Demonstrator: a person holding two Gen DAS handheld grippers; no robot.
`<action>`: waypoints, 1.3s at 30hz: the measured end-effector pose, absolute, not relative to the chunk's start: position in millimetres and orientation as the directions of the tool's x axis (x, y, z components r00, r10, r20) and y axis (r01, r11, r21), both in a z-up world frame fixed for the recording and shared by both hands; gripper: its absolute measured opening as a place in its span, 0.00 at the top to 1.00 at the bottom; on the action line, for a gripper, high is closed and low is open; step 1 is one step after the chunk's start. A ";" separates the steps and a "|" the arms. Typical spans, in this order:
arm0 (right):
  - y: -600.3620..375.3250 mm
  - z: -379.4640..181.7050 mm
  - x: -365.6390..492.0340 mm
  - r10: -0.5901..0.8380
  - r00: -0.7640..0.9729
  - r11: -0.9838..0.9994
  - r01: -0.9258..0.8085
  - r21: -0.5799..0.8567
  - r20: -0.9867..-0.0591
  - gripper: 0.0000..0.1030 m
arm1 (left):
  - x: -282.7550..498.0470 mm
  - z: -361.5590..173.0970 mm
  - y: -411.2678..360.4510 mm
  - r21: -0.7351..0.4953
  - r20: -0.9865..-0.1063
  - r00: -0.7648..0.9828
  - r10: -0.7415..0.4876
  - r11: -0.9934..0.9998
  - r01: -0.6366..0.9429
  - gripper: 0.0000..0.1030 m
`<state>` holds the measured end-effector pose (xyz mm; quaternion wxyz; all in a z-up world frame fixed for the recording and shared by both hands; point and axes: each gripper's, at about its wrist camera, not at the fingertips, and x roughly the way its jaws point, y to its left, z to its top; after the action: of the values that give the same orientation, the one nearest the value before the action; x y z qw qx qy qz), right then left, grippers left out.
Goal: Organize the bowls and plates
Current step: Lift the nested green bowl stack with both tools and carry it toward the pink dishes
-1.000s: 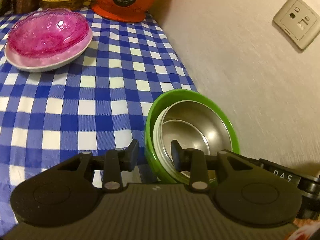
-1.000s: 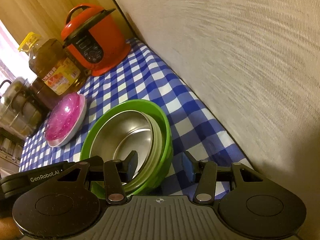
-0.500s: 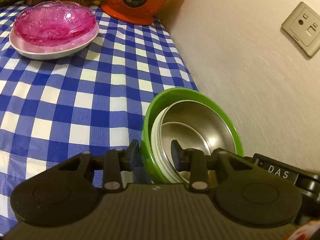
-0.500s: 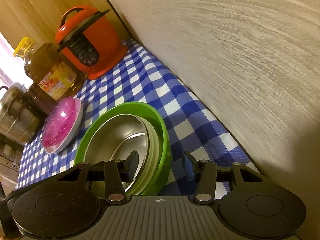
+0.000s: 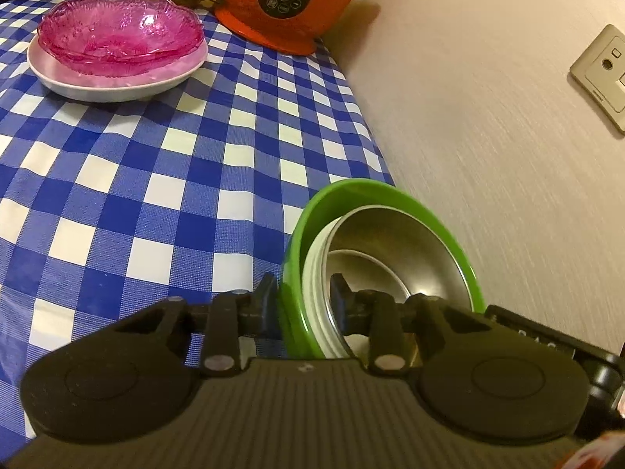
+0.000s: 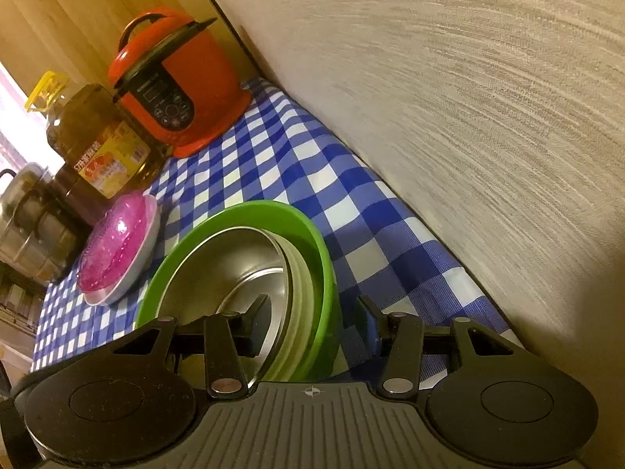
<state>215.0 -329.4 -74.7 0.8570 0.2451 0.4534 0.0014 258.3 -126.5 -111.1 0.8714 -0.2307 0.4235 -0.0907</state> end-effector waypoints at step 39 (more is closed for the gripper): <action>-322.9 -81.3 219.3 0.176 0.592 0.881 0.262 0.394 -0.786 0.70 | 258.0 -112.3 -125.5 -0.480 -0.696 0.634 -0.338 0.875 -0.060 0.76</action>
<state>219.3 -322.9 -81.3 0.8587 0.2425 0.4508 -0.0250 258.0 -125.5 -112.3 0.8722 -0.2367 0.4206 -0.0795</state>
